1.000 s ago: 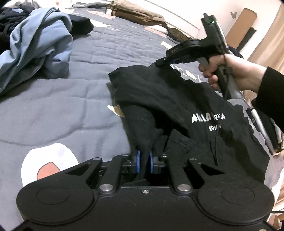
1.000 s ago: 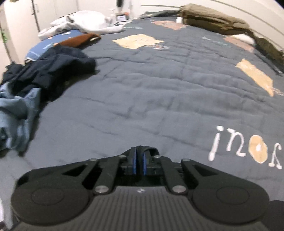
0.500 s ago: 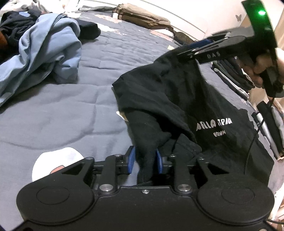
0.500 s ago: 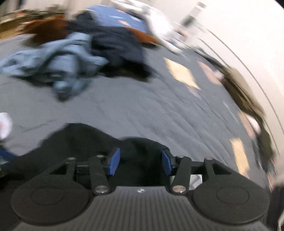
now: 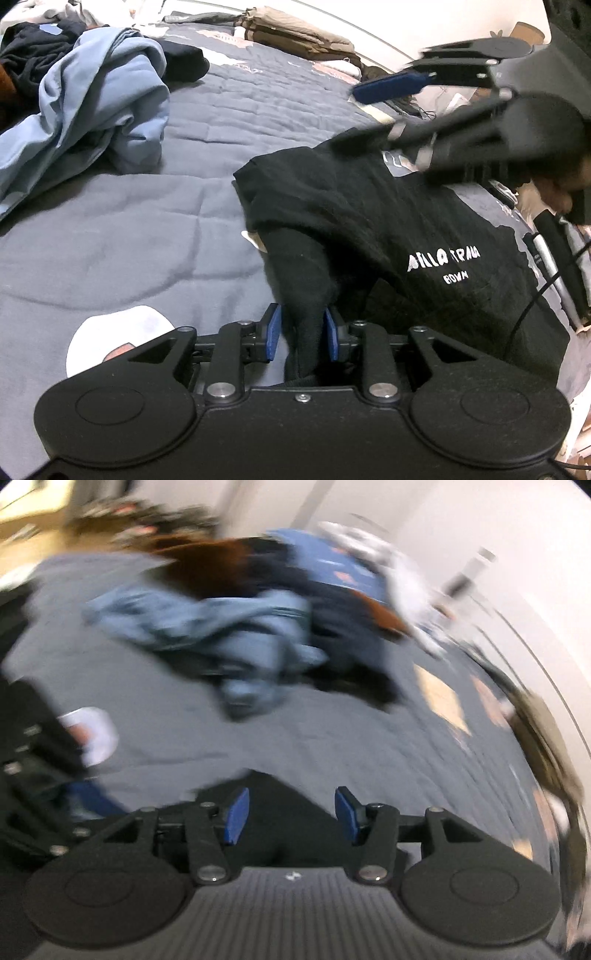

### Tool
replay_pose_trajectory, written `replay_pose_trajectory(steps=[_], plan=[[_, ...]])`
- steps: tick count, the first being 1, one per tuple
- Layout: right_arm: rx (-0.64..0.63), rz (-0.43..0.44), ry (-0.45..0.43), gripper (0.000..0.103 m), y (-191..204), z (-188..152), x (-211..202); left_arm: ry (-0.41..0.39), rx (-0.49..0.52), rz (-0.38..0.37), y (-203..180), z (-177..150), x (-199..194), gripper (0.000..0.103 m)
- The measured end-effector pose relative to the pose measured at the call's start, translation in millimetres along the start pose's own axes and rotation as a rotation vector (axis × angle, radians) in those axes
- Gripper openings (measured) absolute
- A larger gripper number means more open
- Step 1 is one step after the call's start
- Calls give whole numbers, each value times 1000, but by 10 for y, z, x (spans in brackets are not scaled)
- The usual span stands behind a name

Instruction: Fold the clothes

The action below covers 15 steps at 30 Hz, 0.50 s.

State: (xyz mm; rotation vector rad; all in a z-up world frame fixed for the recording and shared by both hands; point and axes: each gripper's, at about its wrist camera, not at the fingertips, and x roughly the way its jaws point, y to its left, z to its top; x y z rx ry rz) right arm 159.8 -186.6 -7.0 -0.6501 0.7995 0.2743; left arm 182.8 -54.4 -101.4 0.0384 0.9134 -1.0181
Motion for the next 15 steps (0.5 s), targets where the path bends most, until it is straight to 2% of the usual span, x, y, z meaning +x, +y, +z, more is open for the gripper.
replay_pose_trajectory(steps=[5, 8, 9, 10, 13, 15], plan=[[-157, 58, 33, 50, 328, 72, 232, 2, -1, -4, 8, -7, 12, 26], [-229, 59, 48, 45, 419, 60, 342, 5, -1, -6, 10, -7, 20, 26], [-253, 49, 52, 41, 458, 46, 359, 6, -1, -7, 10, -7, 23, 26], [-272, 45, 60, 30, 495, 44, 383, 6, 0, -8, 11, -8, 26, 26], [-306, 35, 89, 12, 498, 28, 471, 8, 0, -10, 11, -12, 29, 26], [-299, 11, 71, 9, 474, 18, 444, 7, -2, -11, 14, -12, 30, 26]])
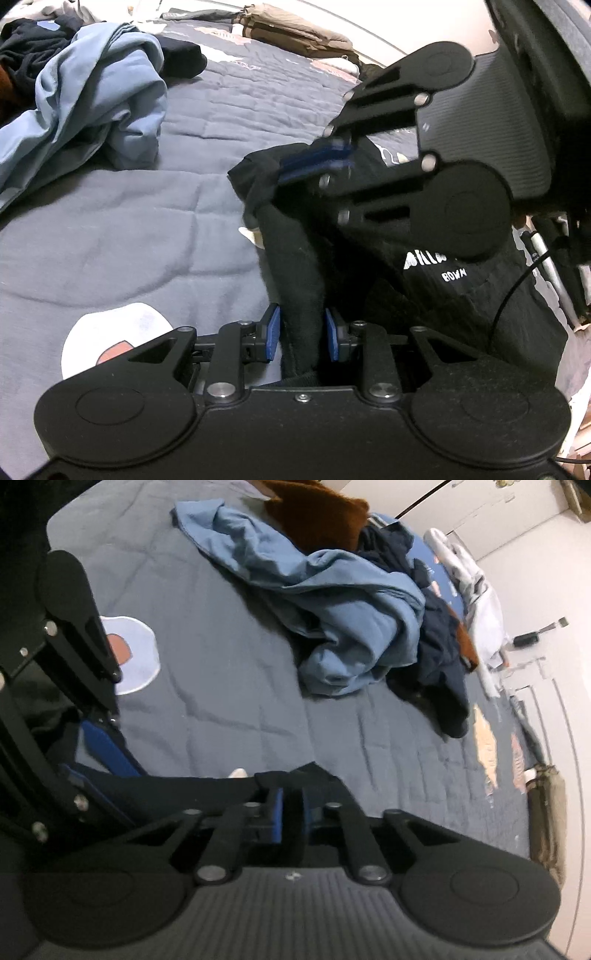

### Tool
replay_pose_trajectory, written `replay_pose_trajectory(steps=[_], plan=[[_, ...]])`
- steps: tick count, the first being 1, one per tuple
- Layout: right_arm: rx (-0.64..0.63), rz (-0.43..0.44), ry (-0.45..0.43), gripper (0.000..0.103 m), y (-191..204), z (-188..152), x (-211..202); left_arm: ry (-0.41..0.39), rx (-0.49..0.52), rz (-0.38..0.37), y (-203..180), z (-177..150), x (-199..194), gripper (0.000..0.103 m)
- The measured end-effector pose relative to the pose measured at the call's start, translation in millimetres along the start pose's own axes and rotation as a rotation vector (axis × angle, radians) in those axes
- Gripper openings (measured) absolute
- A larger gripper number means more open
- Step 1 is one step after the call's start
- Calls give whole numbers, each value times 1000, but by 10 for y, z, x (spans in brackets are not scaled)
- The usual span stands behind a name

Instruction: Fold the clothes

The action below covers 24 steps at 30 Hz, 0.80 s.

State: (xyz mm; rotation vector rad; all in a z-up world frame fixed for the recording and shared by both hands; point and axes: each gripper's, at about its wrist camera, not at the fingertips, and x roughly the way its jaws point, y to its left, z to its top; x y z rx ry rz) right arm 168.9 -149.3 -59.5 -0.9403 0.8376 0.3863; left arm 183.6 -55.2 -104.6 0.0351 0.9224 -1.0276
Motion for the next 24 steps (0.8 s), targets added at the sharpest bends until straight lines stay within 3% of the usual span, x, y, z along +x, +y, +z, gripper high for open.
replay_pose_trajectory(steps=[5, 9, 12, 15, 17, 19, 22, 24], plan=[[68, 22, -28, 12, -78, -8, -117, 4, 2, 1, -12, -2, 6, 26], [-3, 52, -13, 18, 61, 4, -112, 3, 0, 0, -8, -1, 0, 26], [-2, 46, 3, 30, 84, -13, -51, 4, 3, 0, -3, 0, -3, 26], [-10, 30, 34, 30, 77, -53, 43, 6, 4, -1, 4, 1, 0, 26], [-8, 35, 42, 26, 55, -84, 95, 5, 6, -1, 3, 6, 3, 26], [20, 36, 29, 10, 3, -103, 103, 3, 13, -2, -2, 5, 6, 25], [160, 22, -27, 8, -197, -128, 12, 6, 50, -12, -38, -15, 13, 16], [271, 14, -74, 8, -357, -151, -70, 14, 72, -10, -69, -25, 29, 16]])
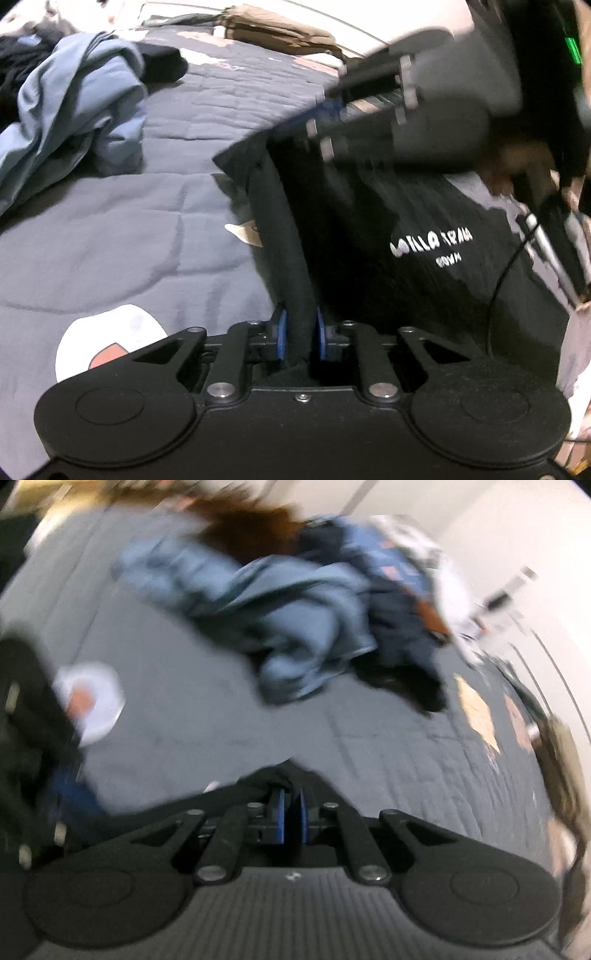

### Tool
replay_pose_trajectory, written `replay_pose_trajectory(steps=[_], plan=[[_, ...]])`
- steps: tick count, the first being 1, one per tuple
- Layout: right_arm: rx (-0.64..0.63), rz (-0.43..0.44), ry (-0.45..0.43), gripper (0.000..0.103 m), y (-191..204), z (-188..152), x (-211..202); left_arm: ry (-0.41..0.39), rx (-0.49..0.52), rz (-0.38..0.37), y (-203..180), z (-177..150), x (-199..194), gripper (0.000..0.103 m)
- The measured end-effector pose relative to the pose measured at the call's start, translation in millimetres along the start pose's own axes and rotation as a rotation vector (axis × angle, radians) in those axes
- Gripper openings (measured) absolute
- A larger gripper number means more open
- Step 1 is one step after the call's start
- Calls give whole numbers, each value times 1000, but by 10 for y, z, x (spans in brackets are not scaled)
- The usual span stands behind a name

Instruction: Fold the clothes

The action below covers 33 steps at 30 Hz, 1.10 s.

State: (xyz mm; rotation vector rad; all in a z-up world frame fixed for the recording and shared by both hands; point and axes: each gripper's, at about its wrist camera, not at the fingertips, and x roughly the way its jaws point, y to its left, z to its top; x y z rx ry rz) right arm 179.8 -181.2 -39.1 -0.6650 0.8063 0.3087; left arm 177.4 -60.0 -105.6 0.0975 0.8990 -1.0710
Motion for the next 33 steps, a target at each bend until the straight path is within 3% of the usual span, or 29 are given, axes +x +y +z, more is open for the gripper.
replay_pose_trajectory(steps=[3, 9, 15, 19, 24, 25, 28, 31, 33], plan=[[150, -12, -31, 5, -220, -31, -42, 7, 16, -2, -21, -8, 15, 14], [469, 67, -2, 5, -614, -273, 125, 13, 34, -6, -28, -17, 9, 13], [266, 101, 86, 9, -459, -327, 202, 5, 18, -8, 5, -4, 13, 14], [218, 108, 117, 12, -372, -341, 182, -32, -2, -3, 16, 28, -57, 16], [241, 134, 118, 12, -339, -386, 198, -92, -63, -26, 100, 74, -161, 21], [242, 133, 117, 6, -338, -390, 195, -106, -79, -33, 126, 86, -191, 25], [250, 90, 88, 4, -391, -391, 74, -149, -118, -47, 177, 118, -253, 32], [252, 57, 74, 3, -460, -412, -101, -192, -154, -56, 210, 146, -300, 32], [231, 54, 95, 3, -469, -454, -154, -175, -143, -50, 159, 133, -220, 32]])
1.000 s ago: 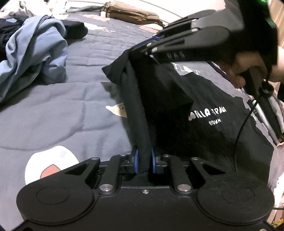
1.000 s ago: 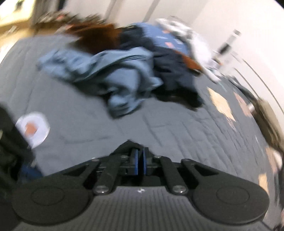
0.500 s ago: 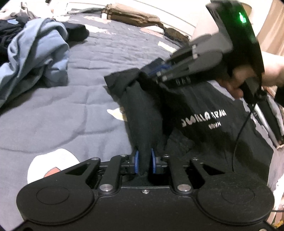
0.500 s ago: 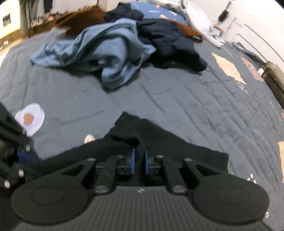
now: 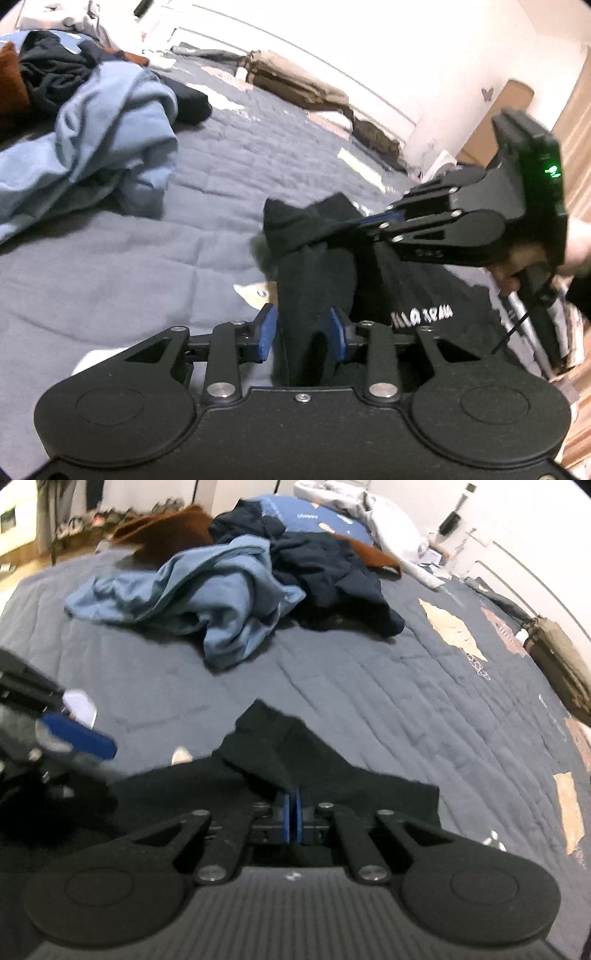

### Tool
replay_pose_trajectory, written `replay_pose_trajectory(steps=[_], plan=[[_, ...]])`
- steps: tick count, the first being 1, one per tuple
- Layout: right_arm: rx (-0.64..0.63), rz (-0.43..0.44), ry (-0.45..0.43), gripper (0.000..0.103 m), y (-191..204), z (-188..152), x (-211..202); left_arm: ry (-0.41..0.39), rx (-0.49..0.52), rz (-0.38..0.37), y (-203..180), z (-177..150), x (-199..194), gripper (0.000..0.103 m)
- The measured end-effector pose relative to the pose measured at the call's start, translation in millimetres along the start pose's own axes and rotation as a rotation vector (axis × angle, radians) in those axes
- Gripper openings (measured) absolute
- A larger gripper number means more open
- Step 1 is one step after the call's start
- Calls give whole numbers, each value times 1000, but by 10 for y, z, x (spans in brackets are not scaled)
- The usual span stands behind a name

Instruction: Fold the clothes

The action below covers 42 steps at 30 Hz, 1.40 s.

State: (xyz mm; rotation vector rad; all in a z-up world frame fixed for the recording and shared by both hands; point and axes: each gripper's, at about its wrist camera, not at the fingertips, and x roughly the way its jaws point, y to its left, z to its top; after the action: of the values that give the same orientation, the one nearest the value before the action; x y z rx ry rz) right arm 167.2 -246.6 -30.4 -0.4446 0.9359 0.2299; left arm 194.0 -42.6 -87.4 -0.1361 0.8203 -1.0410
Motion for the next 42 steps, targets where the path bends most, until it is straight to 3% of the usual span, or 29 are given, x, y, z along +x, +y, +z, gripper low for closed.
replay_pose_trajectory(steps=[4, 13, 15, 17, 20, 24, 27, 32, 37, 42], plan=[[-10, -6, 71, 3, -12, -160, 44, 35, 25, 2, -95, -77, 159, 39], [24, 51, 178, 3, 45, -606, 77, 47, 57, 17, -161, -145, 257, 39], [36, 68, 195, 3, 73, -680, 72, 58, 76, 10, -188, -176, 283, 38], [50, 71, 211, 4, 81, -712, 78, 75, 111, -9, -243, -215, 317, 25], [69, 48, 178, 7, 60, -646, -22, 88, 128, -14, -263, -242, 354, 18], [106, 9, 46, 9, -9, -389, -310, 95, 126, -25, -264, -259, 377, 16], [-47, -40, -40, 17, 187, -124, -437, 96, 129, -25, -272, -268, 374, 16], [-280, -67, -43, 28, 556, 188, -263, 96, 131, -28, -276, -269, 354, 16], [-287, -84, -4, 30, 538, 268, -184, 97, 132, -32, -271, -262, 354, 16], [-423, -86, -21, 30, 692, 143, -207, 98, 134, -31, -275, -262, 356, 16]])
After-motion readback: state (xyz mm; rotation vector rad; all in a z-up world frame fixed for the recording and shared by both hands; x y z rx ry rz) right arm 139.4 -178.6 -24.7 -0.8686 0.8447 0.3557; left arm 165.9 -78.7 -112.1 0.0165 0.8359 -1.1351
